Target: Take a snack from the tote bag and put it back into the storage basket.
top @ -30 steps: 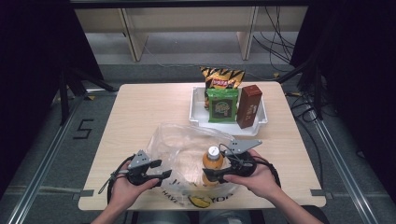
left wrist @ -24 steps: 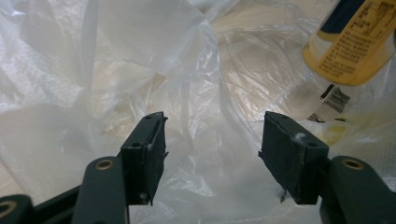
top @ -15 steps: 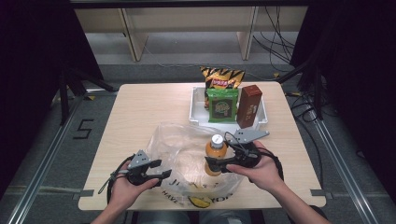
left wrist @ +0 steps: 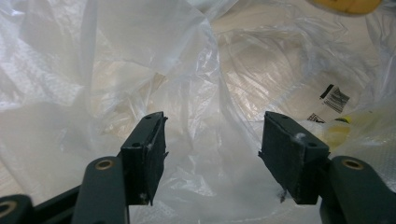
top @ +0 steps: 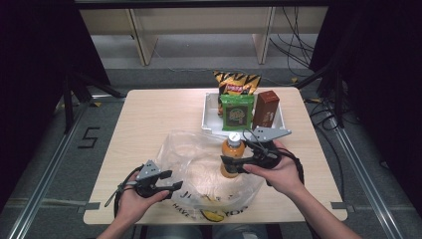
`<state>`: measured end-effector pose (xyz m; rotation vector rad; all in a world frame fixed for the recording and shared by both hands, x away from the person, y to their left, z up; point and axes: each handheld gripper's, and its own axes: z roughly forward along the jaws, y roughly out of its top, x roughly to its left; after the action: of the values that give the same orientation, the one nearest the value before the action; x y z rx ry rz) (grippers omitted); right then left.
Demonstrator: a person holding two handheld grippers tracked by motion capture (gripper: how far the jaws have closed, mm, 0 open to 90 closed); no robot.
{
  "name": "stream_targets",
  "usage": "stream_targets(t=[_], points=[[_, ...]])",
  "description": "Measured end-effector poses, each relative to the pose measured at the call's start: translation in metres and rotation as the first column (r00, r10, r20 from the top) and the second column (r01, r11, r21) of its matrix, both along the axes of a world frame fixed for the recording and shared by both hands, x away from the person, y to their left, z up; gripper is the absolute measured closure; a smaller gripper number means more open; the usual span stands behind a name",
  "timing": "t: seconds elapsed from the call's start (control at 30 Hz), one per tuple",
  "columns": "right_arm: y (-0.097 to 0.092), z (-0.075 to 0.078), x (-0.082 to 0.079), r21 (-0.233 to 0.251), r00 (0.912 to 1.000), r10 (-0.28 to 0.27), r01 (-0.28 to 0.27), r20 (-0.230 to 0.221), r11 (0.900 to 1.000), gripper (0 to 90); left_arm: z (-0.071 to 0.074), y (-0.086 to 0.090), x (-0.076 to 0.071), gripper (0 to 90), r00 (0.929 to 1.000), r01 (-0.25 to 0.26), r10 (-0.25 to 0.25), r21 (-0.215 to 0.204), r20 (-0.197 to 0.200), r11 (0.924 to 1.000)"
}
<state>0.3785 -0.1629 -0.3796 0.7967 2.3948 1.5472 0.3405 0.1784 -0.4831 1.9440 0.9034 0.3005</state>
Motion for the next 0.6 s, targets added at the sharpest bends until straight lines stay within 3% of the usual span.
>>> stream_targets(t=[0.03, 0.13, 0.27, 0.33, 0.37, 0.4, 0.47, 0.6], points=[[-0.001, 0.002, 0.003, -0.003, 0.9997, 0.000, 0.000, 0.025, 1.0000, 31.2, 0.000, 0.000, 0.000, 39.5, 1.0000, 0.002, -0.002, 0.000, -0.002, 1.0000], [-0.002, 0.006, 0.006, -0.004, 0.9997, -0.007, 0.007, 0.023, 1.0000, 31.2, 0.001, 0.001, 0.000, 39.5, 0.9999, 0.009, -0.009, 0.012, 0.013, 0.9999], [-0.005, 0.011, 0.010, 0.002, 0.9987, -0.022, 0.022, 0.045, 0.9998, 31.2, 0.001, 0.001, 0.000, 39.5, 1.0000, 0.000, 0.000, 0.012, 0.000, 0.9999], [-0.005, 0.014, 0.010, 0.012, 0.9990, -0.038, 0.038, 0.022, 0.9992, 31.2, 0.000, 0.001, 0.000, 39.5, 0.9999, 0.008, -0.008, 0.009, 0.012, 0.9999], [-0.006, 0.016, 0.013, 0.005, 0.9978, -0.037, 0.037, 0.055, 0.9993, 31.2, 0.000, 0.001, 0.001, 39.5, 0.9998, 0.011, -0.011, 0.012, 0.016, 0.9999], [-0.006, 0.017, 0.013, 0.008, 0.9982, -0.048, 0.048, 0.035, 0.9988, 31.2, 0.000, 0.001, 0.001, 39.5, 0.9998, 0.014, -0.014, 0.010, 0.017, 0.9999], [-0.007, 0.018, 0.015, 0.006, 0.9967, -0.052, 0.052, 0.062, 0.9986, 31.2, 0.000, 0.001, 0.001, 39.5, 0.9998, 0.017, -0.017, 0.011, 0.013, 0.9998], [-0.007, 0.020, 0.018, 0.017, 0.9962, -0.071, 0.070, 0.051, 0.9974, 31.3, 0.001, 0.001, 0.000, 39.5, 0.9999, 0.011, -0.011, 0.015, 0.009, 0.9998]])
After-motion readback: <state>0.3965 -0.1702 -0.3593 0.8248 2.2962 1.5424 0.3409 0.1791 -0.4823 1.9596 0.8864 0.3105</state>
